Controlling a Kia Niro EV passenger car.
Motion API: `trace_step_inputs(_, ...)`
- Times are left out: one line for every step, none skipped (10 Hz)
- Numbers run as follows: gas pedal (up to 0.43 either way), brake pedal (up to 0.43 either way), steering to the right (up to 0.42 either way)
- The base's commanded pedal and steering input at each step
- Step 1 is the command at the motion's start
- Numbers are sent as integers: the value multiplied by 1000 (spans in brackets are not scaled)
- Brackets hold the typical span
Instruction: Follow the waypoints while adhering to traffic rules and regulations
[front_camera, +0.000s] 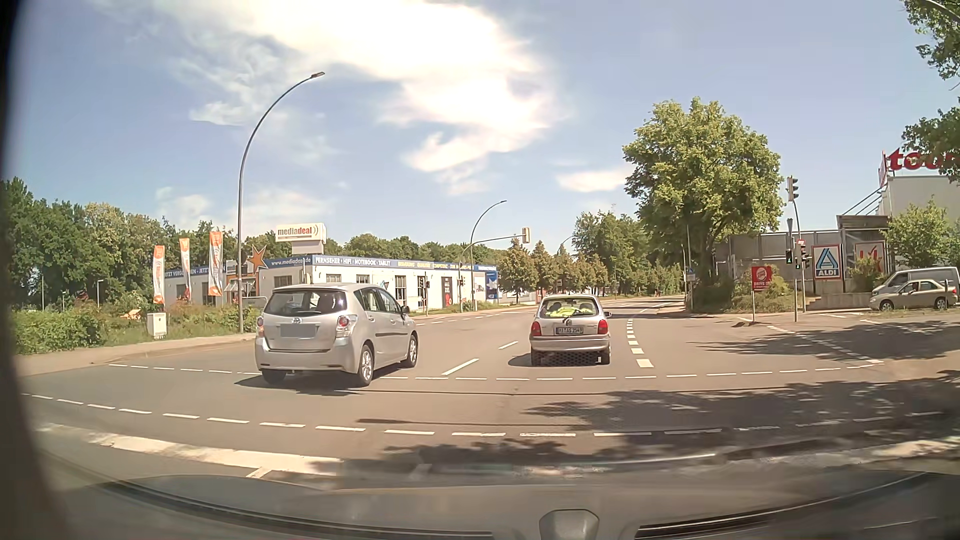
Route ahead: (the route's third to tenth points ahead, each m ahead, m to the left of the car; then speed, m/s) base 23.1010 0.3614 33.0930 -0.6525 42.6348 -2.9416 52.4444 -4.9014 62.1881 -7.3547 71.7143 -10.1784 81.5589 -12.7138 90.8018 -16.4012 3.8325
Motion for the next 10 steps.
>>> trace_step_inputs(287,12,45)
trace_step_inputs(287,12,45)
trace_step_inputs(287,6,45)
trace_step_inputs(287,6,45)
trace_step_inputs(287,6,44)
trace_step_inputs(287,6,45)
trace_step_inputs(287,6,44)
trace_step_inputs(287,6,44)
trace_step_inputs(287,6,44)
trace_step_inputs(287,6,44)
